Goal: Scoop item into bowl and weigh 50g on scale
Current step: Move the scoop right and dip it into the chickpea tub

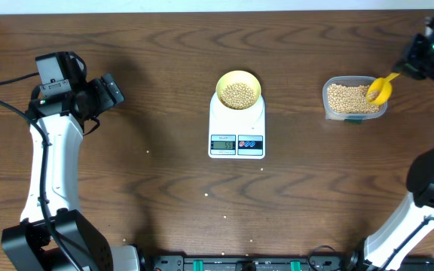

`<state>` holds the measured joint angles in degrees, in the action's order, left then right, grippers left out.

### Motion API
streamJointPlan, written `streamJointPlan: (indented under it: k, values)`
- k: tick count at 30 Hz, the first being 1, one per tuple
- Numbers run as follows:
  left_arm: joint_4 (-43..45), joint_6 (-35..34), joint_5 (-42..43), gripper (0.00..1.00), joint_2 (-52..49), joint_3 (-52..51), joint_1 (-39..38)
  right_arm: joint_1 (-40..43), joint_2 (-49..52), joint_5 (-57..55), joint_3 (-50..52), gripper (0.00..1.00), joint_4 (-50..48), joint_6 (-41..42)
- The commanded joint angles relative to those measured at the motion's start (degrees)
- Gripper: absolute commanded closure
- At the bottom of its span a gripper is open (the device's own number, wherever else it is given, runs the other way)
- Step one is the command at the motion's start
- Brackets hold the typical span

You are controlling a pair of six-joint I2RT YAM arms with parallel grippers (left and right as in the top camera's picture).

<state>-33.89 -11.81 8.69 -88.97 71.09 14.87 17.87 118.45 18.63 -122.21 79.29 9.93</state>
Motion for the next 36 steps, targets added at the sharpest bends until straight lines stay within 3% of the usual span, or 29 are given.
streamJointPlan:
  k: [1, 10, 21, 27, 29, 31, 32, 36]
  values:
    - [-0.1, -0.1, -0.1, 0.02, -0.6, 0.4, -0.1, -4.2, -0.1, -8.9, -1.0, 0.99, 0.5, -2.1]
    - [0.1, -0.1, -0.1, 0.02, -0.6, 0.4, -0.1, -15.0, -0.1, -31.6, -1.0, 0.99, -0.9, -4.9]
    - [0.6, -0.1, -0.3, 0.02, -0.6, 0.4, -0.1, -20.2, -0.1, -40.2, -1.0, 0.99, -0.7, -7.8]
    - [0.7, -1.9, 2.2, 0.02, -0.5, 0.4, -0.1, -20.2, -0.1, -36.4, -1.2, 0.99, -0.7, -5.0]
    - [0.7, 4.8, 10.4, 0.00, -0.5, 0.4, -0.1, -20.2, -0.1, -32.1, -1.9, 0.99, -0.7, -5.1]
    - [0.4, 13.6, 20.5, 0.14, -0.3, 0.4, -0.2, -20.2, -0.1, -27.5, -3.3, 0.99, -0.9, -6.0]
    - [0.2, 15.9, 24.3, 0.14, -0.2, 0.4, -0.2, -20.2, -0.1, -25.3, -4.1, 0.99, -1.2, -6.5]
    - [-4.3, 20.8, 29.2, 0.14, 1.0, 0.5, -2.8, -20.2, -0.1, -13.9, -7.9, 0.99, -3.6, -9.6]
